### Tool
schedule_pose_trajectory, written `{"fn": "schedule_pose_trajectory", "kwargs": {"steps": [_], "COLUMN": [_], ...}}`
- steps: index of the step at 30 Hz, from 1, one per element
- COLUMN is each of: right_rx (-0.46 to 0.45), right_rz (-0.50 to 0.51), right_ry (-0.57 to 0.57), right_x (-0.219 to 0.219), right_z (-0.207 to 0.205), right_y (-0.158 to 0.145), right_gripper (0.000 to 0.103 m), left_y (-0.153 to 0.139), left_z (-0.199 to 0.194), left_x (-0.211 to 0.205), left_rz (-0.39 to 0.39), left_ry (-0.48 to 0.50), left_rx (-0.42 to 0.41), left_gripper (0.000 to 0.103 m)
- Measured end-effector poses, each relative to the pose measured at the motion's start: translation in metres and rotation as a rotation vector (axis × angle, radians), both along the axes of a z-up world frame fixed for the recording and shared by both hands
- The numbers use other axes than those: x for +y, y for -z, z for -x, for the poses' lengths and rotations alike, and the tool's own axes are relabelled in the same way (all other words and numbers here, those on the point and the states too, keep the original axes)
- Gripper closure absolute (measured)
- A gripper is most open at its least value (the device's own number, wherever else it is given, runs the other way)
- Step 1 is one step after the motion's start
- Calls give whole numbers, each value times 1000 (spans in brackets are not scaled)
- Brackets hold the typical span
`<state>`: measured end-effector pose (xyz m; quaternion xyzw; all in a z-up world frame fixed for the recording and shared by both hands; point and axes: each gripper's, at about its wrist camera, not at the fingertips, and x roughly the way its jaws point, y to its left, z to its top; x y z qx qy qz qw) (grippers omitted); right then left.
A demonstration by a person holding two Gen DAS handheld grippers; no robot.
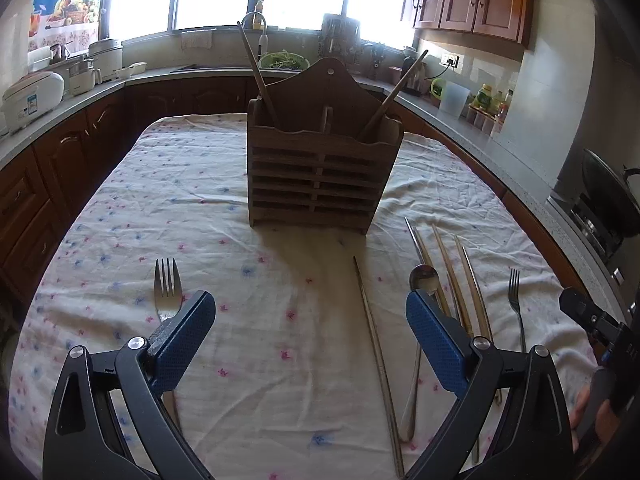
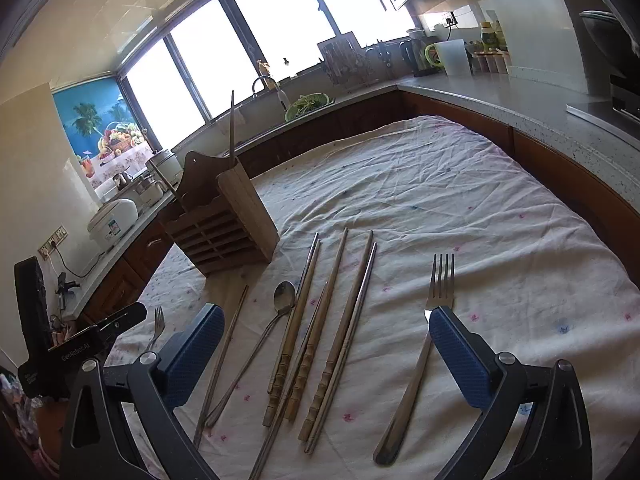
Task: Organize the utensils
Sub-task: 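Withdraw both grippers from the holder back toward the loose utensils, then grasp a thin chopstick with left gripper while right gripper grasps a wooden chopstick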
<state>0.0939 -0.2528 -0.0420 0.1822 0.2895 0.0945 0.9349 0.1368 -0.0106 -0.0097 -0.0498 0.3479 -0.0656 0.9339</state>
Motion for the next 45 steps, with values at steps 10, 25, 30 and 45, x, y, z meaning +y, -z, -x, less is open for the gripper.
{"fn": "schedule_pose_trajectory", "kwargs": {"steps": [10,25,30,45], "right_rx": [27,137,182,283], "right_rz": [33,75,91,216], "right_ry": [-2,-24,-28,-40], "right_x": [2,4,5,19], "right_z": [-16,-93,-128,-176], "right_y": [3,11,20,49], "right_gripper": [3,58,67,90], "left_y": [17,30,35,60], "left_z": [-18,-68,-81,-105], "left_x": [-11,-32,-43,-63], "left_rz": [-38,9,-12,-95], "left_ry": [26,156,191,219], "left_rx": [67,183,216,269], "left_gripper": [5,42,48,73]}}
